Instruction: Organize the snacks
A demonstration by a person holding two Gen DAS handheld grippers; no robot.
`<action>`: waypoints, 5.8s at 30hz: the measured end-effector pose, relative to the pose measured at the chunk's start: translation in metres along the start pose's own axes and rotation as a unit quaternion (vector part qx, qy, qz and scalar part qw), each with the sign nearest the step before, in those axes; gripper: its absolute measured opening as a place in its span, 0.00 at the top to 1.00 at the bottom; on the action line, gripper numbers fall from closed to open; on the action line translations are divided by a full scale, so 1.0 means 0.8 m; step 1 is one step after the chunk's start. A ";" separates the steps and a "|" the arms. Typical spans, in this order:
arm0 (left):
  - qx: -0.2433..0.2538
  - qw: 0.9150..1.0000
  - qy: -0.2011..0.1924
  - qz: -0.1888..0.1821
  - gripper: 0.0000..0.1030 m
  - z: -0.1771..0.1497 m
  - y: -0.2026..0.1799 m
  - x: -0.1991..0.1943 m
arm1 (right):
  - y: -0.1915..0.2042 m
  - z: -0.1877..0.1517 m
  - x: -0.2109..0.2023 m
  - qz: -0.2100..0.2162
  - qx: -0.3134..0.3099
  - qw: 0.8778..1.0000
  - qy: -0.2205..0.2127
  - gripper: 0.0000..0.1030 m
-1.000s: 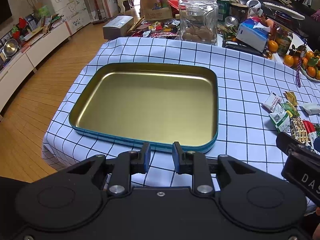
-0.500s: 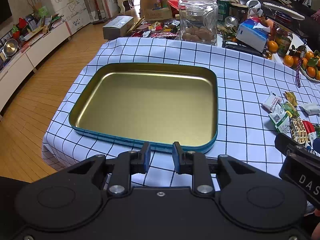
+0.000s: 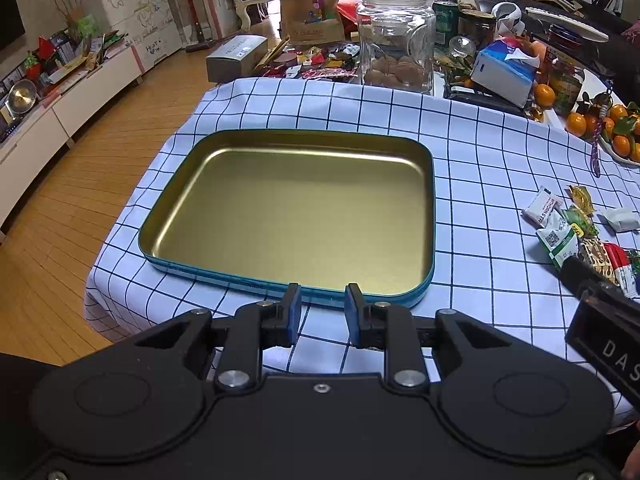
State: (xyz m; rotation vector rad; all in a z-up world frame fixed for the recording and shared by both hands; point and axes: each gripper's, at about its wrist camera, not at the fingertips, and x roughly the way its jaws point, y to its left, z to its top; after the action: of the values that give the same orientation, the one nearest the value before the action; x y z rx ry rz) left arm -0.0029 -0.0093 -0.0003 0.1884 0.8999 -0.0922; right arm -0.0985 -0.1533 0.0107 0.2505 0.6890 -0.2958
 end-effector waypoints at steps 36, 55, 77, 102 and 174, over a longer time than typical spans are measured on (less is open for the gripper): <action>0.125 0.981 0.046 -0.141 0.67 0.092 -0.175 0.031 | -0.269 0.114 0.066 -0.127 0.182 0.970 0.098 0.43; 0.100 0.971 0.149 -0.157 0.68 0.095 -0.194 0.097 | -0.351 0.077 0.147 -0.118 0.361 0.902 0.203 0.44; 0.122 0.966 0.122 -0.192 0.68 0.096 -0.211 0.093 | -0.300 0.075 0.177 -0.112 0.281 0.931 0.203 0.63; 0.139 0.965 0.129 -0.180 0.57 0.084 -0.246 0.110 | -0.285 0.071 0.183 -0.068 0.264 0.936 0.223 0.55; -0.057 0.983 0.110 -0.136 0.53 0.139 -0.050 0.094 | -0.255 0.110 0.202 -0.210 0.308 0.922 0.102 0.67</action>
State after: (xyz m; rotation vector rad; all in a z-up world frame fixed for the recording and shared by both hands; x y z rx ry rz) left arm 0.1227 -0.0711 0.0032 -0.0326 1.1458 -0.2772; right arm 0.0003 -0.4005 -0.0561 0.7454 0.8410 -0.9121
